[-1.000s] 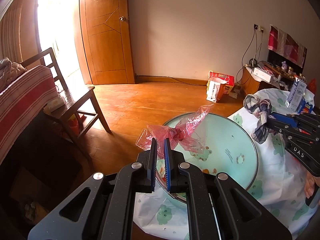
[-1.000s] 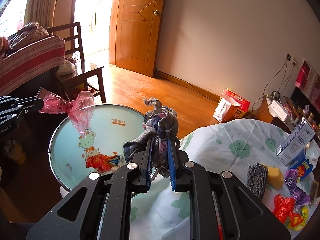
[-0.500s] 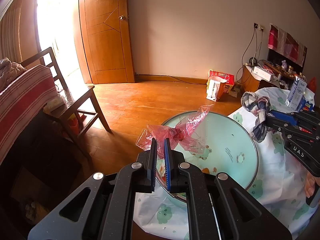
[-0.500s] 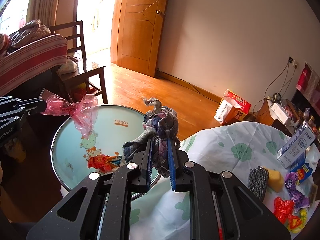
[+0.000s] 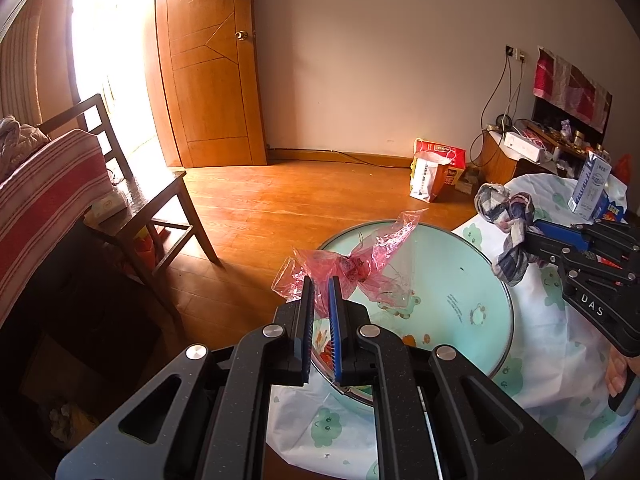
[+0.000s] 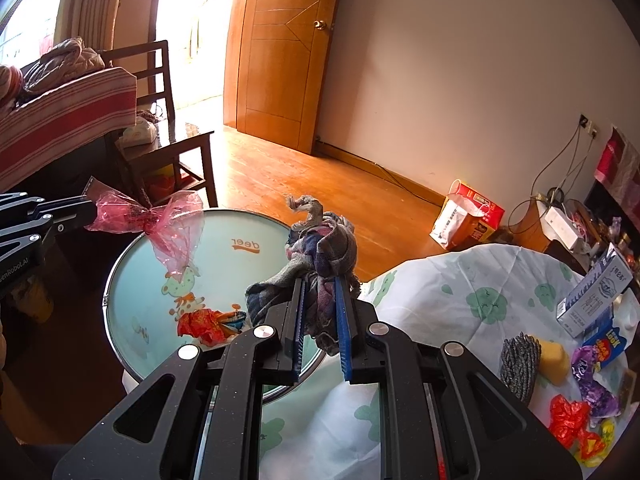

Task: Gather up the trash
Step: 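Carry the red bag and patterned bag over the light-blue bin with both grippers, then open both grippers to drop the red bag and patterned bag into the bin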

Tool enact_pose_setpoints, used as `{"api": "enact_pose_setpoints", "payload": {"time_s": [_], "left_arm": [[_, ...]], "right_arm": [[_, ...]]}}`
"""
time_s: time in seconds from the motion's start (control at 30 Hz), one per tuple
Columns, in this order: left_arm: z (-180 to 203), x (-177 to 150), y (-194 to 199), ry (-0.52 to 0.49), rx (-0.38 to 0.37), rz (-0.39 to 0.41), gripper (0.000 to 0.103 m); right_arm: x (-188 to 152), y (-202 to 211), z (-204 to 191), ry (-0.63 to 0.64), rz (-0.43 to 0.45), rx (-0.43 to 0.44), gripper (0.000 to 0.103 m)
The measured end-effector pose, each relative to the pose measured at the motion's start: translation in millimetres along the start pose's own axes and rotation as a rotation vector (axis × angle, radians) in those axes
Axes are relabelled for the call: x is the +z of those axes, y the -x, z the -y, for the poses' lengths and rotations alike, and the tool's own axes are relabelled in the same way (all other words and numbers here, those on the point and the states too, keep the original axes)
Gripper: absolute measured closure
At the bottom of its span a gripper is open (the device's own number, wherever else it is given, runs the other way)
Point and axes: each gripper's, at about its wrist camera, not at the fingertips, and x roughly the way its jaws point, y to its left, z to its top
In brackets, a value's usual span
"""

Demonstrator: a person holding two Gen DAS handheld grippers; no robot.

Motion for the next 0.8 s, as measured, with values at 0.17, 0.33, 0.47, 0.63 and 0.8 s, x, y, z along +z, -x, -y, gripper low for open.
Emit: {"api": "enact_pose_setpoints", "payload": {"time_s": [0.17,0.33,0.47,0.63,0.8], "left_arm": [[0.4,-0.6,1.0,-0.001,-0.013,0.003,0.094],[4.0,-1.4,2.1,-0.004,-0.016,0.012,0.067],[3.9,-3.2,0.4,0.002,-0.006,0.010,0.048],[8.7,-10.4,-4.9,0.007,-0.006,-0.009,0.034],[31.3,-23.9,-12.5,-0.029,-0.030,-0.046,0.023]], "right_arm": [[-0.9,-0.9,-1.7,0.002,0.002,0.012,0.086],[-1.7,-0.9,-2.1,-0.007,0.012,0.020,0.077],[-3.7,2.9,-1.3,-0.019,0.021,0.018,0.061],[-11.8,16.7,4.4,-0.035,0.027,0.002,0.059],[-38.7,54.5,31.6,-0.075,0.040,-0.052,0.052]]}}
